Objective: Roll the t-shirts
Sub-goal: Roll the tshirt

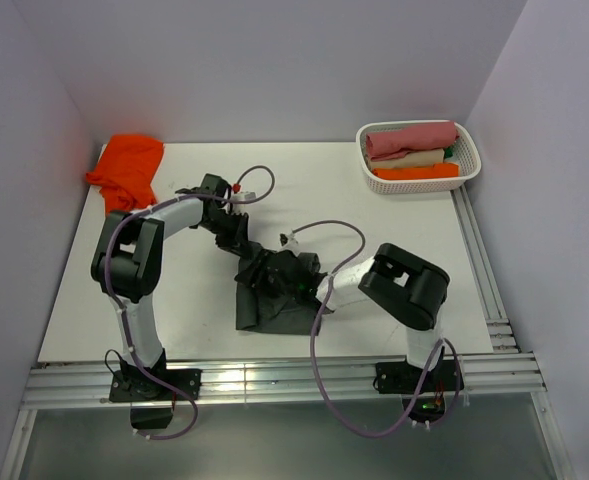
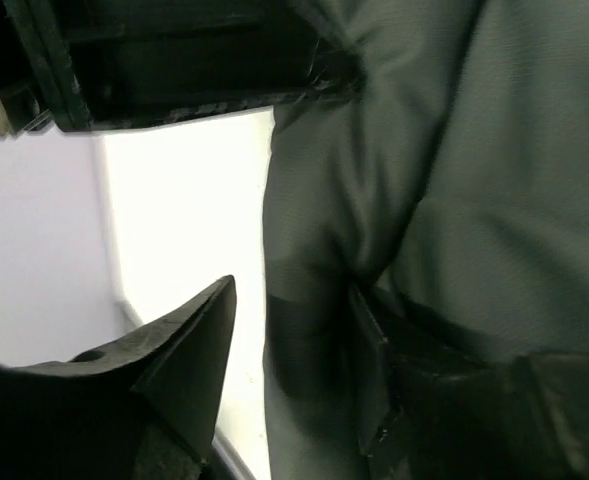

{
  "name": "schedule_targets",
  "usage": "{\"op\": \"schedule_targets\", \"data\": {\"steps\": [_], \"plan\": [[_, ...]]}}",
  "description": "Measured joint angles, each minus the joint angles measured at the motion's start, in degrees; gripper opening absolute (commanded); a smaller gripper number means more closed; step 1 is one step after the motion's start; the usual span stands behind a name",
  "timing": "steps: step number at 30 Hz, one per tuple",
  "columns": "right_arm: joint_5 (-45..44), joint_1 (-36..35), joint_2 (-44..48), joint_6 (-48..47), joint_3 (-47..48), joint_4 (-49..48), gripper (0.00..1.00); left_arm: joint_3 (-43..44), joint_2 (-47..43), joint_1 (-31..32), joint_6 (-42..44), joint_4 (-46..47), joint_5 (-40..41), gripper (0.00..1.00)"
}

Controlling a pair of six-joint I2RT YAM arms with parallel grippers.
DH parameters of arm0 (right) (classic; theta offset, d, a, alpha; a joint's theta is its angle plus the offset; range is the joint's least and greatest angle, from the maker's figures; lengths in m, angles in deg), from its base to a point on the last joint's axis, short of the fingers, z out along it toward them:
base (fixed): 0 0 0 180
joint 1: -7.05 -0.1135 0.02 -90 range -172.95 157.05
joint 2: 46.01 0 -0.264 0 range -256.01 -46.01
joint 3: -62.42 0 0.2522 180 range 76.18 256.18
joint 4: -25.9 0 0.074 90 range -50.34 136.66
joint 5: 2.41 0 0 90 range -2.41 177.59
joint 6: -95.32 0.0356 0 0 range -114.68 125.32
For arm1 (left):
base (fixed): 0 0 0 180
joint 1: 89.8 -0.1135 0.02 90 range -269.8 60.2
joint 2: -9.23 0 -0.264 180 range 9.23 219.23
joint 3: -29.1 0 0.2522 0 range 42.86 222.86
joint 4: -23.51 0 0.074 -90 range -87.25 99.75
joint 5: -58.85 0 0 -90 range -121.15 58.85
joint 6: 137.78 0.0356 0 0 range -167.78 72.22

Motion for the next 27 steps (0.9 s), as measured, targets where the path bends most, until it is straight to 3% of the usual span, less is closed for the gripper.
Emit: {"op": "schedule_targets", "data": {"steps": [13, 23, 27], "plan": [[-15.34, -11.02, 1.31, -1.99, 21.18, 46.29, 0.61, 0.0, -1.2, 2.14, 0.15, -0.15, 4.55, 0.05], [-19.5, -14.78, 2.16, -0.72, 24.52, 62.45, 0.61, 0.02, -1.64, 2.84, 0.15, -0.24, 6.27, 0.04], [-23.34, -15.3, 2.16, -0.98, 31.63, 70.29, 0.61, 0.02, -1.75, 3.06, 0.15, -0.28, 6.82, 0.04]]}}
